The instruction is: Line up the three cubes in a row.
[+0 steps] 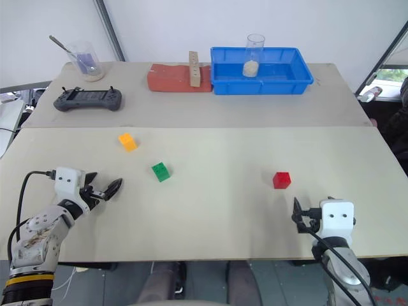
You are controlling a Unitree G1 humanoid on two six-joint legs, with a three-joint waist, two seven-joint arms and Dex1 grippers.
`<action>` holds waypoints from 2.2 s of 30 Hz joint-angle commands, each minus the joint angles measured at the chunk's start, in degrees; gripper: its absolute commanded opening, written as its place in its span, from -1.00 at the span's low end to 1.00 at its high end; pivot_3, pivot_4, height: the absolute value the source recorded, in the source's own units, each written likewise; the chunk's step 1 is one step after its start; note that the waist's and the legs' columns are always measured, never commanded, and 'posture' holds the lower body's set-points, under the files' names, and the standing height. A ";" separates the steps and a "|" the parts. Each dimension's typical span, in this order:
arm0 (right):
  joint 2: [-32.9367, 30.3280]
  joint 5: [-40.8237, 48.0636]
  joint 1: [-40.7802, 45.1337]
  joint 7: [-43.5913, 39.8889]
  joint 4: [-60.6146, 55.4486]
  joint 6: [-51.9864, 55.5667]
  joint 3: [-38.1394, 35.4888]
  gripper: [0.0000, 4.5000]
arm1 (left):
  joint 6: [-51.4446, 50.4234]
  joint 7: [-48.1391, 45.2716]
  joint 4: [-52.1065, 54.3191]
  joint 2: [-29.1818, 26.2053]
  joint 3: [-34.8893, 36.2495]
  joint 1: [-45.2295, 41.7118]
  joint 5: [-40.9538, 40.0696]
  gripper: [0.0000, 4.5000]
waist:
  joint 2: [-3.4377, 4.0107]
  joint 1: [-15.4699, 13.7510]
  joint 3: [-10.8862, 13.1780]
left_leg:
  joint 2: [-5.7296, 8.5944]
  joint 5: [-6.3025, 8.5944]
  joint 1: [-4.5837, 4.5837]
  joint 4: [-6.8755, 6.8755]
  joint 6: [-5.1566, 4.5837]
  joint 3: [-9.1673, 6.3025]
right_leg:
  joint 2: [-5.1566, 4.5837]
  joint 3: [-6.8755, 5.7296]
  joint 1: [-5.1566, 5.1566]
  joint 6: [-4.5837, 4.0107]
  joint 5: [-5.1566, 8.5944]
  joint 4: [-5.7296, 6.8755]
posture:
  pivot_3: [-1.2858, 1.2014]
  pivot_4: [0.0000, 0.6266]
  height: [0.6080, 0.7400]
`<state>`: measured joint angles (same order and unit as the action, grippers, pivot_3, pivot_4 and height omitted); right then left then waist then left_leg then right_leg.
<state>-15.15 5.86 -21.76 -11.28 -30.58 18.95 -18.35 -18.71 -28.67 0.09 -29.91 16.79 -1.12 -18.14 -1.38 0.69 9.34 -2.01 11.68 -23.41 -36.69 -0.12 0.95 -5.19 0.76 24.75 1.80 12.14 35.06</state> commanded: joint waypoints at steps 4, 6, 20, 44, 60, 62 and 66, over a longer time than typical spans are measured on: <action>-0.77 0.56 0.30 -0.69 -0.15 -1.68 -1.24 1.00 | 3.92 0.25 -1.50 -0.13 -0.19 0.35 2.13 0.99 | 0.00 -0.01 0.00 | 0.00 0.00 0.06 0.00 0.00 0.01 | 0.00 0.00 -0.06 0.00 0.00 0.00 | 0.03 -0.52 1.00; -0.91 0.43 0.33 -0.92 -0.46 -1.58 -1.09 1.00 | 4.36 -0.01 -1.60 -0.09 -0.02 0.33 1.84 0.99 | 0.00 0.01 0.00 | 0.00 0.00 0.10 0.00 0.00 0.01 | 0.00 0.00 -0.09 0.00 0.00 0.00 | 0.03 -0.52 1.00; -2.42 1.51 -0.82 -4.04 -4.62 0.25 -0.43 1.00 | 6.77 -5.14 -2.57 -0.96 0.64 -1.63 -0.71 0.99 | -0.01 -0.02 0.00 | 0.01 -0.01 0.11 -0.02 -0.01 0.01 | 0.01 0.00 -0.13 0.01 0.00 0.00 | 0.03 -0.52 1.00; -1.35 2.86 10.44 -1.55 3.74 4.90 5.86 1.00 | -7.60 -44.98 16.47 -10.19 -22.13 -29.44 -17.26 0.99 | -0.27 0.20 0.13 | -0.01 -0.01 0.13 -0.19 -0.08 -0.06 | 0.27 0.14 -0.36 0.11 0.04 0.04 | 0.03 -0.52 1.00; 2.72 -4.12 15.95 4.98 10.13 -1.05 10.88 0.20 | -3.88 -47.48 12.92 -8.72 -22.72 -29.60 -14.34 1.00 | -0.26 0.09 0.13 | 0.00 -0.03 0.09 -0.28 -0.11 -0.14 | 0.36 0.25 -0.39 0.18 -0.05 0.05 | 0.03 -0.52 1.00; 2.73 -4.19 15.97 5.16 10.04 -1.23 10.69 -0.12 | -4.37 -46.94 13.46 -8.59 -22.41 -29.36 -14.59 1.00 | -0.26 0.09 0.13 | 0.00 -0.03 0.11 -0.29 -0.11 -0.14 | 0.37 0.25 -0.39 0.17 -0.05 0.08 | 0.03 -0.52 1.00; 2.28 -3.16 15.61 4.18 8.67 -1.15 9.86 -0.36 | -4.50 -46.25 13.95 -8.64 -21.73 -28.55 -14.78 1.00 | -0.26 0.10 0.13 | -0.06 -0.04 0.11 -0.29 -0.11 -0.22 | 0.56 0.39 -0.41 0.17 -0.05 0.08 | 0.03 -0.52 1.00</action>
<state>-12.52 1.99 -6.24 -6.90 -19.49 19.19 -7.27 -23.77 -75.29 12.01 -38.50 -6.43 -29.54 -32.09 -1.63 0.79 9.47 -2.11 11.65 -23.30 -36.98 -0.23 0.72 -4.49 1.29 24.33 1.97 12.09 35.14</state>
